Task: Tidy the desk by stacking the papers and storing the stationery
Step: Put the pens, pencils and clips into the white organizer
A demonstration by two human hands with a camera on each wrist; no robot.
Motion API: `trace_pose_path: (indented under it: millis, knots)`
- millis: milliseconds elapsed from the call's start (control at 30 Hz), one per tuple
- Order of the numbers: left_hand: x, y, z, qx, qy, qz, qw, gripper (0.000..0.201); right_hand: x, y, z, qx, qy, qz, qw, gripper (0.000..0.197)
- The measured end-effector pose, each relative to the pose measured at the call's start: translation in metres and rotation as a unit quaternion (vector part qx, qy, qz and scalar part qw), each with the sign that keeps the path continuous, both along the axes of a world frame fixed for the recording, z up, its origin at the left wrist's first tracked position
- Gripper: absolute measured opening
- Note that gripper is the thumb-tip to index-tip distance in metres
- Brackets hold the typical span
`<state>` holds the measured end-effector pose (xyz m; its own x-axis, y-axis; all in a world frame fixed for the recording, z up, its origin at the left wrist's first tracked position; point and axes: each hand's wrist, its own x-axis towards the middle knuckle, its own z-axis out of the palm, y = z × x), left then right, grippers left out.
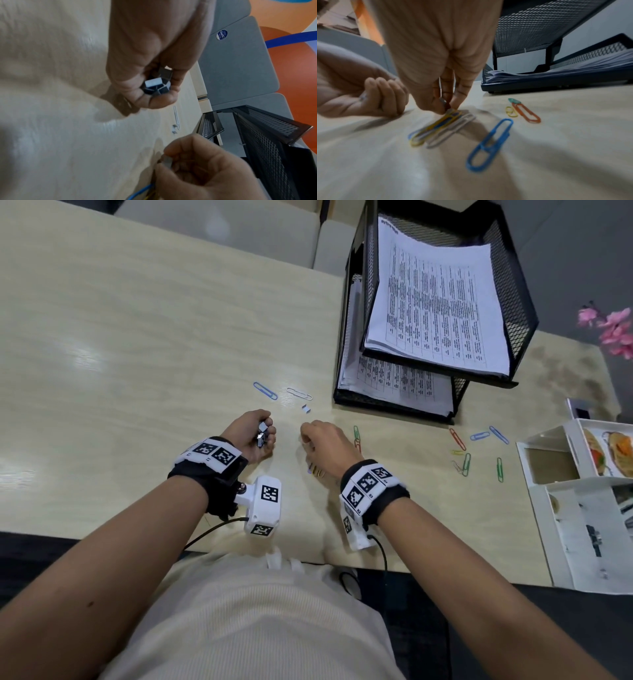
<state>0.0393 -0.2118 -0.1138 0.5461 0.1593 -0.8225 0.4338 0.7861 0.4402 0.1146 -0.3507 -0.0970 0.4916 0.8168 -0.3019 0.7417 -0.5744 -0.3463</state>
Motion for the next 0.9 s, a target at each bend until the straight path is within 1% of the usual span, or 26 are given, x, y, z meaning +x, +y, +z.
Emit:
trace_pose_path:
  millis: [33, 100, 200, 300, 367, 400, 467, 500, 567, 633, 700, 733, 767, 800, 833, 867, 900]
  knots:
    - [0.001, 0.000, 0.000, -0.002, -0.002, 0.008, 1.000, 0.037, 0.002, 0.001, 0.001, 0.020, 0.018, -0.022, 0.999, 0.020]
    - [0.003, 0.000, 0.000, -0.008, -0.017, 0.026, 1.000, 0.038, 0.005, 0.007, 0.008, 0.092, 0.067, -0.072, 0.991, 0.017]
    - [0.009, -0.003, 0.002, -0.024, -0.038, 0.039, 0.998, 0.035, 0.001, 0.025, 0.026, 0.205, 0.123, -0.113, 0.964, 0.009]
    - [0.015, -0.004, 0.004, -0.035, -0.041, 0.047, 0.997, 0.030, 0.004, 0.043, 0.037, 0.222, 0.152, -0.114, 0.956, 0.011]
    - [0.016, -0.002, 0.007, -0.031, -0.023, 0.026, 0.999, 0.033, 0.015, 0.049, 0.036, 0.226, 0.152, -0.147, 0.951, 0.010]
    - [0.015, 0.000, 0.008, -0.025, -0.017, 0.009, 0.999, 0.035, 0.022, 0.050, 0.033, 0.226, 0.139, -0.163, 0.950, 0.010]
    - [0.013, 0.003, 0.009, -0.008, -0.008, -0.006, 1.000, 0.037, 0.036, 0.050, 0.022, 0.180, 0.092, -0.155, 0.967, 0.018]
    - [0.012, 0.004, 0.008, -0.004, -0.003, -0.007, 1.000, 0.037, 0.040, 0.048, 0.016, 0.135, 0.070, -0.130, 0.980, 0.022]
    - [0.009, 0.007, 0.006, -0.006, 0.005, -0.008, 1.000, 0.037, 0.039, 0.044, 0.004, 0.054, 0.026, -0.060, 0.996, 0.021]
    - [0.008, 0.006, 0.005, -0.007, 0.014, -0.009, 1.000, 0.037, 0.031, 0.036, -0.003, 0.013, -0.024, -0.002, 1.000, 0.017]
    - [0.011, 0.002, 0.005, -0.008, 0.021, -0.013, 1.000, 0.037, 0.026, 0.025, -0.006, -0.007, -0.034, 0.013, 0.999, 0.018]
    - [0.015, -0.002, 0.006, -0.010, 0.022, -0.017, 1.000, 0.037, 0.025, 0.017, -0.006, -0.008, -0.024, 0.000, 1.000, 0.020]
    - [0.020, -0.008, 0.007, -0.014, 0.022, -0.025, 0.999, 0.038, 0.025, 0.007, -0.005, 0.004, -0.003, -0.034, 0.999, 0.021]
    - [0.027, -0.017, 0.010, -0.017, 0.020, -0.036, 0.999, 0.038, 0.026, -0.006, -0.002, 0.038, 0.026, -0.092, 0.995, 0.022]
    - [0.036, -0.027, 0.013, -0.020, 0.016, -0.047, 0.999, 0.038, 0.027, -0.020, 0.002, 0.084, 0.058, -0.166, 0.981, 0.022]
    - [0.047, -0.040, 0.018, -0.022, 0.010, -0.058, 0.998, 0.038, 0.030, -0.038, 0.007, 0.139, 0.088, -0.243, 0.956, 0.021]
    - [0.058, -0.055, 0.022, -0.027, 0.002, -0.067, 0.997, 0.038, 0.033, -0.058, 0.014, 0.187, 0.108, -0.313, 0.925, 0.020]
